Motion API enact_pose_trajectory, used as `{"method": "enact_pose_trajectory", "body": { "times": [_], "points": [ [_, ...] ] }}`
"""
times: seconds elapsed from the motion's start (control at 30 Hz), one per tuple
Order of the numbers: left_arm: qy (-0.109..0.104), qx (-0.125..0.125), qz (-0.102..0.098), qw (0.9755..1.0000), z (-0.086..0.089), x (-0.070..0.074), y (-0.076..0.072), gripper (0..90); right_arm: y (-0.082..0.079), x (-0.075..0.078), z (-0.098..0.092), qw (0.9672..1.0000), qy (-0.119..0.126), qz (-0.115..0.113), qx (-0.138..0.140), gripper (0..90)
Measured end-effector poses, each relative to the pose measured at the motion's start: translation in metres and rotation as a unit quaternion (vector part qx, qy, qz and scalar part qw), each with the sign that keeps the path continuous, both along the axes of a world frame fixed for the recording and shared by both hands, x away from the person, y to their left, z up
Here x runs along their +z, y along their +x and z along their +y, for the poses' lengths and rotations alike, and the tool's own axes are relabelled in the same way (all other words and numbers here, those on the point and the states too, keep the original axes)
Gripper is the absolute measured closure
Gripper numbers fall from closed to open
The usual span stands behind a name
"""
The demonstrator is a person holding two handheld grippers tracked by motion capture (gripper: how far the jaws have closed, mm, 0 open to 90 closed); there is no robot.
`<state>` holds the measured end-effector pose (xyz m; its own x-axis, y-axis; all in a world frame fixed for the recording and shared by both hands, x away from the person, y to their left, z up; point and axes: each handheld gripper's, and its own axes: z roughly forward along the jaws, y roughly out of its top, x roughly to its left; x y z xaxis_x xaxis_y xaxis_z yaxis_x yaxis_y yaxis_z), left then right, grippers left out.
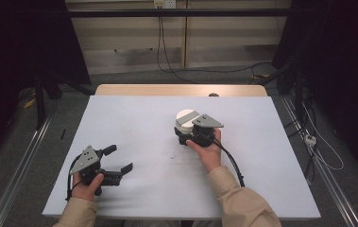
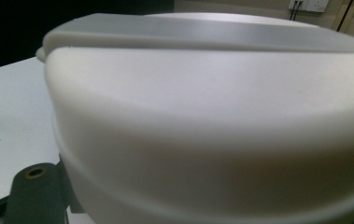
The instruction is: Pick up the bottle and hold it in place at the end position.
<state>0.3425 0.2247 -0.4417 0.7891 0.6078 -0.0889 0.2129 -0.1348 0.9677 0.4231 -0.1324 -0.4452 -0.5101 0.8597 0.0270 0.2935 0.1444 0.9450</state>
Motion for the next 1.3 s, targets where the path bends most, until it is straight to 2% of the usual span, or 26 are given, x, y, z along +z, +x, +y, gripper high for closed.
{"method": "enact_pose_trajectory", "body": {
  "times": [0.53,1.0,1.2,1.3],
  "points": [
    [0.000,0.000,0.001,1.0000,0.000,0.000,0.000,4.2,0.003,-0.010,0.006,0.9999,-0.003,0.011,0.002,18.5],
    [0.001,0.000,0.001,1.0000,0.000,0.000,0.001,4.2,0.005,-0.012,0.013,0.9999,-0.009,-0.001,0.011,18.5],
    [0.003,-0.002,0.003,1.0000,-0.001,-0.001,0.001,4.2,0.006,-0.011,0.009,0.9998,-0.007,0.009,0.017,17.1],
    [0.003,-0.002,0.003,1.0000,0.000,0.000,0.001,4.2,0.005,-0.011,0.010,0.9997,-0.014,0.012,0.017,14.5]
  ]
}}
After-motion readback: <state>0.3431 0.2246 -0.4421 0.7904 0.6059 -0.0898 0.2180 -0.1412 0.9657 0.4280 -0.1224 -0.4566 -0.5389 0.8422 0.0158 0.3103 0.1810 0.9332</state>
